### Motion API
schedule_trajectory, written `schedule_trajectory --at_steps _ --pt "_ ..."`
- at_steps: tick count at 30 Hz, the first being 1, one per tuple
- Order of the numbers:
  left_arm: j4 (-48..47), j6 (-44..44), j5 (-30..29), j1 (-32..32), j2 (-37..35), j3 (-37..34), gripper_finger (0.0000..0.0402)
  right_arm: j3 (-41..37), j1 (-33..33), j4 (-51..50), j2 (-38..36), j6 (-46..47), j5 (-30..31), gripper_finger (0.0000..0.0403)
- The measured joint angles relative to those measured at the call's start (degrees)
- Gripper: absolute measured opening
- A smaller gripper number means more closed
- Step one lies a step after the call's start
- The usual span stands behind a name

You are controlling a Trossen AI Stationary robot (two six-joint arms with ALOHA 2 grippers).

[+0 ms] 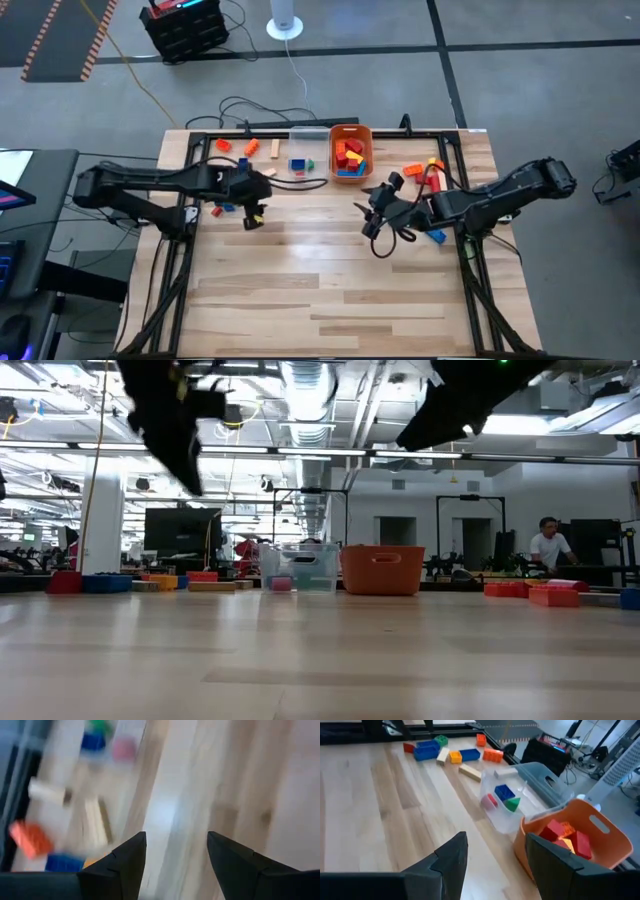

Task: Sort blocks by size
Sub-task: Put the yellow square game piece into the clear bin

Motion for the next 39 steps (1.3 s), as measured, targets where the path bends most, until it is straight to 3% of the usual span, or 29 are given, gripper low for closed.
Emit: schedule_trajectory --at_steps 6,14,21,32,39 --pt "-5.97 0.41 -2.85 8.6 6.14 -1.44 0.0206 0.0 -0.02 4.52 1.64 -4.04 -3.45 0.0226" --pt "-5.5 -2.74 -2.86 23.66 14.16 -1.18 0.0206 0.0 -0.74 5.71 5.78 -5.14 -3.76 0.0226" --pt "-1.33 -2.64 3.74 33.04 13.72 -1.15 0.0206 0.0 -0.73 6.16 6.32 -6.19 -3.87 0.0226" --pt "4.61 -3.16 6.7 37.83 14.22 -7.55 0.0207 0.0 -0.7 8.99 6.31 -7.62 -4.76 0.0226" --pt "11.77 -1.15 16.82 37.04 14.2 -10.2 0.0207 0.0 -0.7 10.35 6.27 -8.72 -4.79 0.0226"
